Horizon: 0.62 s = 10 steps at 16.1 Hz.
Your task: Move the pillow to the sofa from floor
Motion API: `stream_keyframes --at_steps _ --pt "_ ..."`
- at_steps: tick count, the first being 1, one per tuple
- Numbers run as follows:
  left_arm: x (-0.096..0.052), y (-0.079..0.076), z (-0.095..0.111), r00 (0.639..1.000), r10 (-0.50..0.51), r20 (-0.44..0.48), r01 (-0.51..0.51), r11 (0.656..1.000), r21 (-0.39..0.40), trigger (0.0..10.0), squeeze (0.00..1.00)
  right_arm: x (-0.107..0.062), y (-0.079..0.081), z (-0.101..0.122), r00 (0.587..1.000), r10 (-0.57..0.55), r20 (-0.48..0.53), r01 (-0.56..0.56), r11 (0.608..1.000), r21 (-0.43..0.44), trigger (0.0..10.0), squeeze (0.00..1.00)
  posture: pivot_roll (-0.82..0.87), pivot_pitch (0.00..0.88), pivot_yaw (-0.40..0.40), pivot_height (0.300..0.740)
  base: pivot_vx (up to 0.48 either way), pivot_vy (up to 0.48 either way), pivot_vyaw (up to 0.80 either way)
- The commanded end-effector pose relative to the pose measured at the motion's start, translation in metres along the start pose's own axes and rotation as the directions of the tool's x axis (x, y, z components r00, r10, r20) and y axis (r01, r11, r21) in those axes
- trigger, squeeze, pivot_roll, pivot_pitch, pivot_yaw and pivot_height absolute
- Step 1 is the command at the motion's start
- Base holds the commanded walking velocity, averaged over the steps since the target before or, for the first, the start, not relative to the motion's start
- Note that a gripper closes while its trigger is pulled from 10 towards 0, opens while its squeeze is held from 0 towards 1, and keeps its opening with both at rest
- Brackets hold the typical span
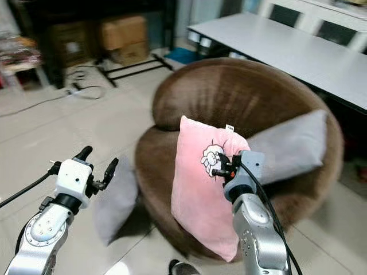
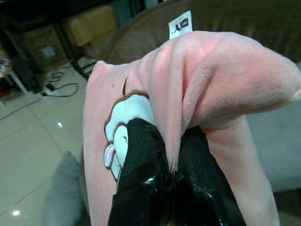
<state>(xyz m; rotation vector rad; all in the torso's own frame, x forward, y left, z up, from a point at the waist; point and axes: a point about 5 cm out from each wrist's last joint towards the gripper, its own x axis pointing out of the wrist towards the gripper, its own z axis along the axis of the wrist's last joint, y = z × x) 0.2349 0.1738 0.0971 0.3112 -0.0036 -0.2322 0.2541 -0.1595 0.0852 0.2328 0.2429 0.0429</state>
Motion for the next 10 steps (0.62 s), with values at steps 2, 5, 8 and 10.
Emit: stream_keyframes --at_steps 2,5,8,10 --pt "0.0 0.0 0.003 1.0 0.004 0.014 -0.004 1.0 0.01 10.0 0.0 0.002 0.005 0.011 0.998 0.034 0.055 -0.032 0.999 -0.023 10.0 0.0 0.03 0.0 -0.058 0.74 0.0 0.0 -0.8" --pt "0.0 0.0 0.003 1.0 0.018 0.004 -0.018 1.0 -0.003 10.0 0.0 0.004 0.006 0.011 0.998 0.046 0.053 -0.044 0.999 -0.027 10.0 0.0 0.04 0.0 -0.061 0.74 0.0 0.0 -0.8" --pt "0.0 0.001 0.003 1.0 0.02 0.002 -0.02 1.0 0.005 10.0 0.0 0.004 0.014 0.01 0.992 0.117 0.041 -0.115 0.992 -0.057 10.0 0.0 0.04 0.0 -0.062 0.74 0.0 0.0 -0.8" --pt "0.0 0.001 0.003 1.0 0.017 0.004 -0.017 1.0 0.014 10.0 0.0 0.003 0.021 0.009 0.984 0.174 0.027 -0.172 0.982 -0.076 10.0 0.0 0.04 0.0 -0.065 0.74 0.0 0.0 -0.8"
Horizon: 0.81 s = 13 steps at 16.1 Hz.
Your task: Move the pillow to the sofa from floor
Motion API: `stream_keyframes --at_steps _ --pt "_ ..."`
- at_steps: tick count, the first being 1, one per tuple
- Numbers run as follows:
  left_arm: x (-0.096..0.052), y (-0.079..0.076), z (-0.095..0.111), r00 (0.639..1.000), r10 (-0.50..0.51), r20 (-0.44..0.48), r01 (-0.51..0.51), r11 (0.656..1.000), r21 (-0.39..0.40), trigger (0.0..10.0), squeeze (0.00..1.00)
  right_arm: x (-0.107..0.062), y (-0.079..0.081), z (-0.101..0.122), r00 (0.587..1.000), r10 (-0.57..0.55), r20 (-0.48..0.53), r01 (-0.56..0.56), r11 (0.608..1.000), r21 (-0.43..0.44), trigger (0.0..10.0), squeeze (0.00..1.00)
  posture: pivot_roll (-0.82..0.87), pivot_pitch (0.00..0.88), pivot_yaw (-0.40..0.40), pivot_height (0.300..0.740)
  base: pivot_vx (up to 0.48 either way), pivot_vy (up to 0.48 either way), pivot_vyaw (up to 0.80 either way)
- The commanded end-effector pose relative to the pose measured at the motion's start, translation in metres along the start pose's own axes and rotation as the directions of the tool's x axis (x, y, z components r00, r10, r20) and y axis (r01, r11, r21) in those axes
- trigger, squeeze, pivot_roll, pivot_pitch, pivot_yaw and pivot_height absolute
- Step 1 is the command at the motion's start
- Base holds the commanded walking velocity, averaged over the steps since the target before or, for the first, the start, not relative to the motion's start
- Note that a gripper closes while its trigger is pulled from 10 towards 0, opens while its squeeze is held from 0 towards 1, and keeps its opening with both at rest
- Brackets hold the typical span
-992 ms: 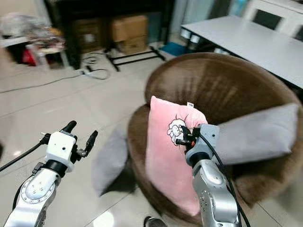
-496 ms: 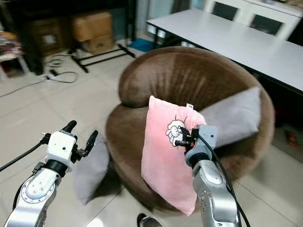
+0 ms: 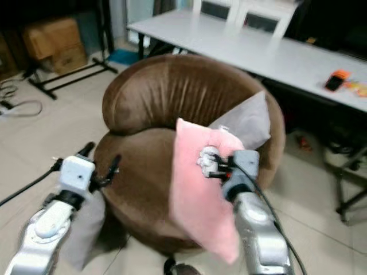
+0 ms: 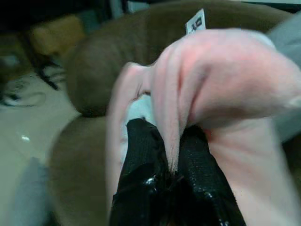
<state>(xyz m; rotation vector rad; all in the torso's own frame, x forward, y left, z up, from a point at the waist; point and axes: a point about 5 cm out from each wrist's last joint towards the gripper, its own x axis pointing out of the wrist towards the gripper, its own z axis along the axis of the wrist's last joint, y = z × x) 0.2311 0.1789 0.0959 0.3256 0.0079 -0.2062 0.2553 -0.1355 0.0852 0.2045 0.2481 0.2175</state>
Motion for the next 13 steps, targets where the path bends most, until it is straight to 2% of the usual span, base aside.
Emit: stream_keyframes --at_steps 1,4,6,9,11,13 --pt "0.005 -0.003 0.006 1.0 -0.007 0.022 0.007 1.0 0.002 10.0 0.0 0.0 -0.003 0.014 0.998 0.009 0.058 -0.008 1.0 -0.028 10.0 0.0 0.04 0.0 -0.065 0.74 0.0 0.0 -0.8" --pt "0.002 -0.003 0.008 0.999 -0.017 0.038 0.018 1.0 -0.012 10.0 0.0 0.001 0.005 0.018 0.992 0.107 0.072 -0.105 0.994 -0.036 10.0 0.0 0.05 0.0 -0.071 0.74 0.0 0.0 0.0" --pt "0.001 -0.003 0.008 0.999 -0.018 0.04 0.018 1.0 -0.015 10.0 0.0 0.001 0.007 0.018 0.99 0.131 0.061 -0.128 0.991 -0.045 10.0 0.0 0.05 0.0 -0.071 0.74 0.263 0.0 0.0" --pt "-0.001 -0.002 0.008 0.999 -0.018 0.04 0.019 1.0 -0.016 10.0 0.0 0.001 0.007 0.018 0.988 0.14 0.057 -0.137 0.989 -0.059 10.0 0.0 0.06 0.0 -0.082 0.74 0.284 0.0 0.0" --pt "-0.004 -0.001 0.008 0.999 -0.017 0.038 0.018 1.0 -0.02 10.0 0.0 0.004 0.008 0.021 0.986 0.154 0.06 -0.149 0.985 -0.083 10.0 0.0 0.07 0.0 -0.087 0.74 0.321 0.0 0.75" --pt "-0.005 -0.001 0.008 0.999 -0.018 0.038 0.019 1.0 -0.02 10.0 0.0 0.006 0.008 0.026 0.988 0.136 0.074 -0.13 0.988 -0.079 10.0 0.0 0.07 0.0 -0.087 0.74 0.324 0.0 0.0"
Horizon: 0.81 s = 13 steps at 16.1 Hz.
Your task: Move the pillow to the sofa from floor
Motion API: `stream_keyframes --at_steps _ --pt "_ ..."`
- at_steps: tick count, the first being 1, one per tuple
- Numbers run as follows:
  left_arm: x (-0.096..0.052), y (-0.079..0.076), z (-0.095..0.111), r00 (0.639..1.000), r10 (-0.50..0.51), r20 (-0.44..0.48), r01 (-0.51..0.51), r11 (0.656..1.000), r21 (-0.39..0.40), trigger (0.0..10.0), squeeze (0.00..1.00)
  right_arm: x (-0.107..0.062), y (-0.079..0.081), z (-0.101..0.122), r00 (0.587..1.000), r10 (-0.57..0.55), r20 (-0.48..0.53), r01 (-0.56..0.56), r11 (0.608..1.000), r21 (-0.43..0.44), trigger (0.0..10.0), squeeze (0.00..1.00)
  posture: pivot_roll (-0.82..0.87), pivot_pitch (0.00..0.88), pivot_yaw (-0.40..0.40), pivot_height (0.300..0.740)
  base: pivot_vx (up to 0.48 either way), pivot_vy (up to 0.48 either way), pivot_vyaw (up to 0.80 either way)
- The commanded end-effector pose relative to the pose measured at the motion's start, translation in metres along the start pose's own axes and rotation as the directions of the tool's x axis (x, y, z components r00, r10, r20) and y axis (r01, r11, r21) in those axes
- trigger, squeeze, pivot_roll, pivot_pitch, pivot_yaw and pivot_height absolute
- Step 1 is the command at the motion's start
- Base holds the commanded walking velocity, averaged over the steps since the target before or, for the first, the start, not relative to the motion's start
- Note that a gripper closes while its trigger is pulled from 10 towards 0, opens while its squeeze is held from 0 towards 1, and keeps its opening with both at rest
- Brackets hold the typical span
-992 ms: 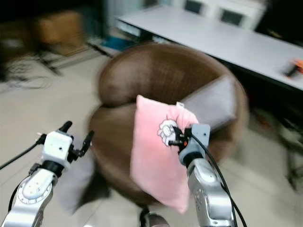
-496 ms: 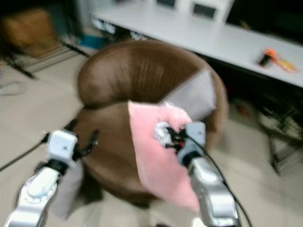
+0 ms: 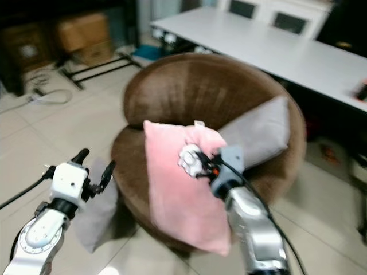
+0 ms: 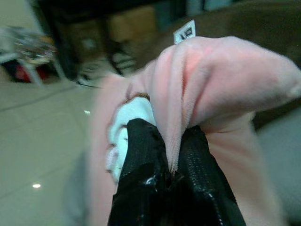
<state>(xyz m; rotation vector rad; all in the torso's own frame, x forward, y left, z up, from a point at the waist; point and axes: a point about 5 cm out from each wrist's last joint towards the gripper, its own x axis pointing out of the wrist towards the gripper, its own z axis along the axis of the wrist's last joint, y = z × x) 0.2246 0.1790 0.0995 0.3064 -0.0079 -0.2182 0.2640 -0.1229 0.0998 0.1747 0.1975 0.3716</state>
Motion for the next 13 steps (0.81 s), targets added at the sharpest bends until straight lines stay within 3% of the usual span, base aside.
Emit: stream_keyframes --at_steps 1,9,13 --pt "0.002 -0.001 0.004 1.0 -0.01 0.019 0.01 1.0 -0.003 10.0 0.0 -0.001 -0.006 0.013 0.998 -0.023 0.05 0.024 0.999 -0.031 10.0 0.0 0.07 0.0 -0.087 0.74 0.322 0.0 0.0" --pt "0.0 -0.002 0.004 1.0 -0.022 0.013 0.022 1.0 -0.004 10.0 0.0 -0.002 -0.01 0.01 0.998 -0.064 0.026 0.064 0.998 -0.007 10.0 0.0 0.07 0.0 -0.093 0.74 0.319 0.0 0.0" --pt "-0.001 -0.005 0.0 0.997 -0.081 -0.015 0.081 0.997 0.011 10.0 0.0 -0.014 -0.024 -0.002 0.984 -0.177 -0.021 0.178 0.982 0.06 10.0 0.0 0.06 0.0 -0.078 0.74 0.227 0.0 -0.79"
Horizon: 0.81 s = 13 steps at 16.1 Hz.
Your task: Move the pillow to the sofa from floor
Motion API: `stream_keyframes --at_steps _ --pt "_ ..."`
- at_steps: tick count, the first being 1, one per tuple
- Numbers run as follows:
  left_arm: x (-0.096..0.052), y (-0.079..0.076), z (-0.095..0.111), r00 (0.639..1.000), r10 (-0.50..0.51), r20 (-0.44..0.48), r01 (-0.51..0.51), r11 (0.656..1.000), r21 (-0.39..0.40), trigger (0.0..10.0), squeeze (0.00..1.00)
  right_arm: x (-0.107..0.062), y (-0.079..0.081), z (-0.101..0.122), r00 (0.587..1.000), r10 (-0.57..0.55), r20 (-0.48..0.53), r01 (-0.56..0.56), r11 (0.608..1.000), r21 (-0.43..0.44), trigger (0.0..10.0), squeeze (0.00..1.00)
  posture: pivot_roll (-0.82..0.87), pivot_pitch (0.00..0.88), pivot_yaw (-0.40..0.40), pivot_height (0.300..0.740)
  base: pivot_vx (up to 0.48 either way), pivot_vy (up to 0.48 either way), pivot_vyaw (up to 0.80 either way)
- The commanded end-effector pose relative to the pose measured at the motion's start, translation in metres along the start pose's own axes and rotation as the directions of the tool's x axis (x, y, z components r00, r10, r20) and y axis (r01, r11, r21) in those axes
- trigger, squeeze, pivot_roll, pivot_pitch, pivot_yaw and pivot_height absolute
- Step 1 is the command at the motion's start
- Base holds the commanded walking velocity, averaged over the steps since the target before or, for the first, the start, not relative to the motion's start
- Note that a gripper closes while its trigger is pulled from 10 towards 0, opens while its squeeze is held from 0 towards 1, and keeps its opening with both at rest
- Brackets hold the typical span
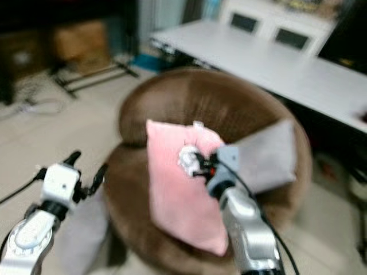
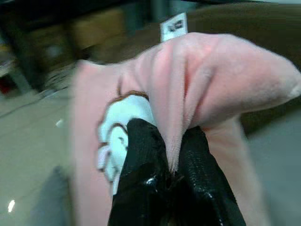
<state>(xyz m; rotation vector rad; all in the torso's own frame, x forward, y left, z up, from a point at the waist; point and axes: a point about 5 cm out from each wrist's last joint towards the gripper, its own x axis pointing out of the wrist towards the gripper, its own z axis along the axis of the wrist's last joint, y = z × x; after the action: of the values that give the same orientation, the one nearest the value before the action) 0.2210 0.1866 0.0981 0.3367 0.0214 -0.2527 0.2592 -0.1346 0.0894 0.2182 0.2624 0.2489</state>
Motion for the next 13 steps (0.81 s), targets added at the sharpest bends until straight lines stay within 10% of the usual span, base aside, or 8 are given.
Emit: stream_keyframes --at_steps 1,13 --pt "0.004 -0.012 0.002 0.998 -0.069 0.002 0.069 0.998 -0.01 10.0 0.0 -0.007 -0.013 0.008 0.998 -0.05 0.031 0.05 0.999 0.017 10.0 0.0 0.05 0.0 -0.072 0.74 0.0 0.0 0.0" --pt "-0.011 -0.025 -0.008 0.923 -0.372 -0.104 0.37 0.928 -0.035 10.0 0.0 0.002 -0.003 0.012 1.0 0.008 -0.016 -0.005 0.977 0.215 10.0 0.0 0.07 0.0 -0.068 0.74 0.0 0.0 0.0"
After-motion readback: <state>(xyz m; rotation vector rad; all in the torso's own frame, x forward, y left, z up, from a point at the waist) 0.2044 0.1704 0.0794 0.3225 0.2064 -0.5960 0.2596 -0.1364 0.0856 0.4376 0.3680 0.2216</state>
